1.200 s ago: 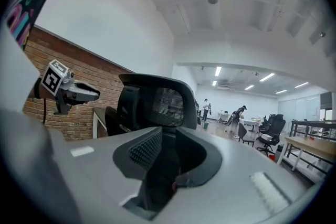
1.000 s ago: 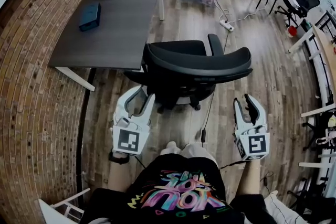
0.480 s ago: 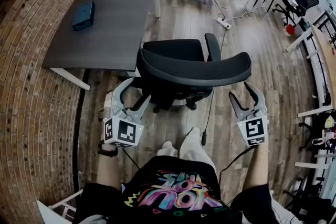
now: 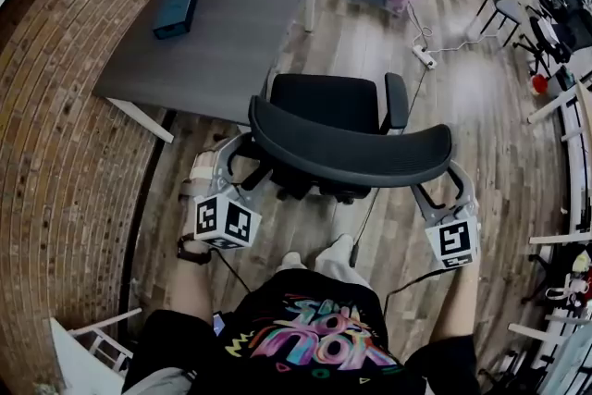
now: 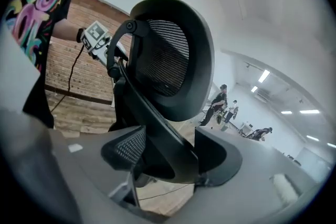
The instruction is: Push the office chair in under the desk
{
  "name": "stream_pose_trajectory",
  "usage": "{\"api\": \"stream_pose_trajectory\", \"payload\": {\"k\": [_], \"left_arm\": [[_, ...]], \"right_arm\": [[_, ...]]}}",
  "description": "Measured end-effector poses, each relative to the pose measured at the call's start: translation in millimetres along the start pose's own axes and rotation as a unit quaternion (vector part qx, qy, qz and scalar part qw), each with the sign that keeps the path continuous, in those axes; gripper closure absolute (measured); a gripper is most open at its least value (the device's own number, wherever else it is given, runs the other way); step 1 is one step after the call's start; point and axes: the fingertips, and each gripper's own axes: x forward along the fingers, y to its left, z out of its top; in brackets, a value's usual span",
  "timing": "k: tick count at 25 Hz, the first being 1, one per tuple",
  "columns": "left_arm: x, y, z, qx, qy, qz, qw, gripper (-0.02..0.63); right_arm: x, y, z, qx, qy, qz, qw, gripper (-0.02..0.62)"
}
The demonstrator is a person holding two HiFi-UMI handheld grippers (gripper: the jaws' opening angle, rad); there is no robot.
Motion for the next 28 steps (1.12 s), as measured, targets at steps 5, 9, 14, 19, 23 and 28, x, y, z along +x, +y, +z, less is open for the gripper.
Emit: {"api": "stream_pose_trajectory", "payload": {"k": [5,9,14,19,23,28], "left_arm": [[8,5,-2,0.0,0.005,0.015,0.9999,0.295],[9,8,-4,0.003,0.001,0.018,0.9998,0.295],[13,10,1,0.009,0.002,0.01,0.9999,0.295],[21,10,13,-0.001,-0.002,0.013,0.9999,0.296],[37,13,17,0.005,-0.001,0.013,0.9999,0.298],[56,23,19,0.002,0.006,0.014,0.9999,0.301]], "right_arm": [[4,3,-2,-0.005,0.006,0.026,1.0,0.313],[7,2,-1,-0.012,0.003,0.032,0.999,0.307],[10,-6,-5,-0.005,-0.006,0.031,0.999,0.31],[15,-23,-8,-0.017,-0.033,0.032,0.999,0.31],[24,-37,-15,-0.015,-0.03,0.036,0.999,0.311],[43,-55,-18,-0.015,-0.029,0.042,0.999,0.311]]}}
